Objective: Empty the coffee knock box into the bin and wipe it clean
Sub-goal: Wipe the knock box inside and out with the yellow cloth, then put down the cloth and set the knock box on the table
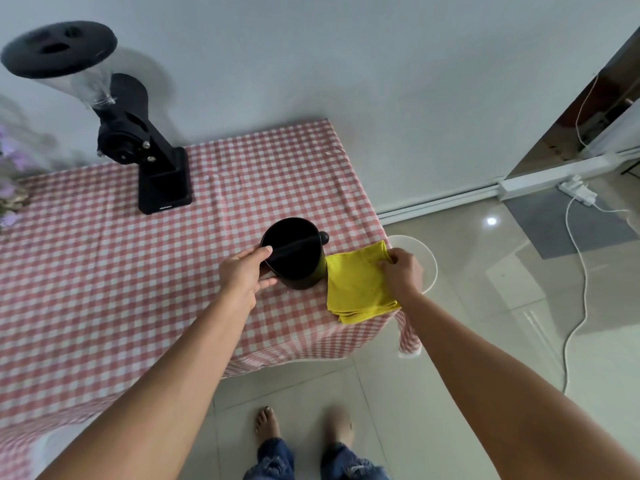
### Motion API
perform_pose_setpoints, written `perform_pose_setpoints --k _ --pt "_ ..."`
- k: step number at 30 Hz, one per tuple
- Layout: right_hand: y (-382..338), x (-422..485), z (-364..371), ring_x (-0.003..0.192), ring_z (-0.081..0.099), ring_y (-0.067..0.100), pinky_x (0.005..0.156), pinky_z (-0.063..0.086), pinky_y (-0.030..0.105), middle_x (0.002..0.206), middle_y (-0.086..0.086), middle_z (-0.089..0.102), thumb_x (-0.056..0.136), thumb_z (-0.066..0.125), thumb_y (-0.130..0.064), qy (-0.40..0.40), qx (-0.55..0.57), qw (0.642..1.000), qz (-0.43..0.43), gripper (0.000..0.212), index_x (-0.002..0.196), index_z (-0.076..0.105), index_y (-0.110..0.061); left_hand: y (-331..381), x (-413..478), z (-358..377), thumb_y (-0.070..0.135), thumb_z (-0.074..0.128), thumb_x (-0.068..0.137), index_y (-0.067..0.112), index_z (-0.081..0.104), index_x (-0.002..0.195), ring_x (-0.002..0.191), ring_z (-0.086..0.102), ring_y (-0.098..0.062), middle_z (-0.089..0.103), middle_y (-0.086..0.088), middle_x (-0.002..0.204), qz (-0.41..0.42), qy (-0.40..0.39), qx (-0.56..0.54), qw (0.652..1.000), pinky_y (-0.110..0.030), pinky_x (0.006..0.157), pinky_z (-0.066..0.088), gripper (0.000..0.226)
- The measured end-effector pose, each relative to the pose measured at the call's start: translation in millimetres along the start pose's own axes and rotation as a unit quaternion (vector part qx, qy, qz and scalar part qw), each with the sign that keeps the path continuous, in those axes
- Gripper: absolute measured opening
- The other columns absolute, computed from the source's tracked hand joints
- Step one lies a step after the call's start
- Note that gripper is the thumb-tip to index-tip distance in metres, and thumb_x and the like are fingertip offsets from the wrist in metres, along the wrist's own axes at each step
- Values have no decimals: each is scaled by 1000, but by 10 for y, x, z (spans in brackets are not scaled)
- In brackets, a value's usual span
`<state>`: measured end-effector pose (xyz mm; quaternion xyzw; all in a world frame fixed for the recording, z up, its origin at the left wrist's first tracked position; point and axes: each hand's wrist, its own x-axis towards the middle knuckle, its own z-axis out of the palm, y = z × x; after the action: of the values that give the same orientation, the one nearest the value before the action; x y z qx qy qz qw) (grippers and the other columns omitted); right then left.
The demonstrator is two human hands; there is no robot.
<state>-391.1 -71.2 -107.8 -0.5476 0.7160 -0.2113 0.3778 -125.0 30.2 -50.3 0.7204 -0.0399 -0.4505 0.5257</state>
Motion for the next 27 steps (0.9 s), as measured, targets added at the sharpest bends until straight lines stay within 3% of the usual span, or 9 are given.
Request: perform_pose_setpoints --k 4,7,9,10,12,13,17,21,27 --pt "-16 13 24 111 56 34 87 43 39 124 11 55 89 60 -13 15 -64 998 -25 38 127 60 -18 12 -4 27 12 81 85 9 72 110 114 68 -27 70 -11 124 4 4 1 1000 -44 72 65 26" --pt "-6 19 -29 113 53 33 90 41 41 120 11 56 89 62 -13 49 -41 998 -12 28 117 60 -17 30 0 36 13 81 85 7 70 118 112 69 -26 70 -10 125 4 8 -2 1000 -42 68 65 35" --pt "19 43 -90 107 58 32 87 46 40 108 9 63 89 65 -18 43 -46 998 4 9 98 68 -17 36 8 39 14 81 85 7 70 120 113 68 -25 70 -9 125 8 12 -1 1000 -38 62 65 37" --pt "33 52 -125 96 62 31 76 48 37 95 7 66 88 69 -21 24 -56 998 13 6 85 69 -16 35 13 42 14 82 85 7 69 119 113 68 -25 70 -8 125 11 13 0 1000 -36 60 65 38" --pt "53 41 -169 70 60 26 55 40 31 69 4 61 83 76 -30 -21 -88 995 34 27 65 62 -15 35 13 57 14 82 84 7 68 121 108 69 -23 69 -7 123 12 10 2 1000 -35 58 64 40" --pt "57 25 -182 66 58 25 52 38 30 67 5 60 80 78 -34 -39 -101 993 51 30 66 62 -13 35 8 69 14 82 84 8 67 122 104 69 -22 68 -7 122 10 10 2 1000 -35 58 64 41" --pt "43 -44 -181 81 62 28 62 45 34 87 8 63 76 82 -36 -63 -154 983 76 39 94 60 -9 39 -15 114 14 83 84 12 70 109 96 70 -22 69 -9 120 3 -1 4 1000 -34 56 63 29" --pt "-19 -88 -196 89 64 29 67 47 35 90 6 60 78 80 -30 -75 -192 977 59 35 93 53 -13 44 -40 157 13 82 84 8 69 119 115 69 -29 68 -12 128 1 -8 2 1000 -35 56 64 38" --pt "-57 -40 -262 85 64 28 64 45 32 91 9 67 79 71 -22 -79 -122 988 45 21 96 71 -9 102 -64 178 13 81 85 7 70 118 110 71 -28 71 -12 123 1 -17 2 1000 -35 59 63 36"
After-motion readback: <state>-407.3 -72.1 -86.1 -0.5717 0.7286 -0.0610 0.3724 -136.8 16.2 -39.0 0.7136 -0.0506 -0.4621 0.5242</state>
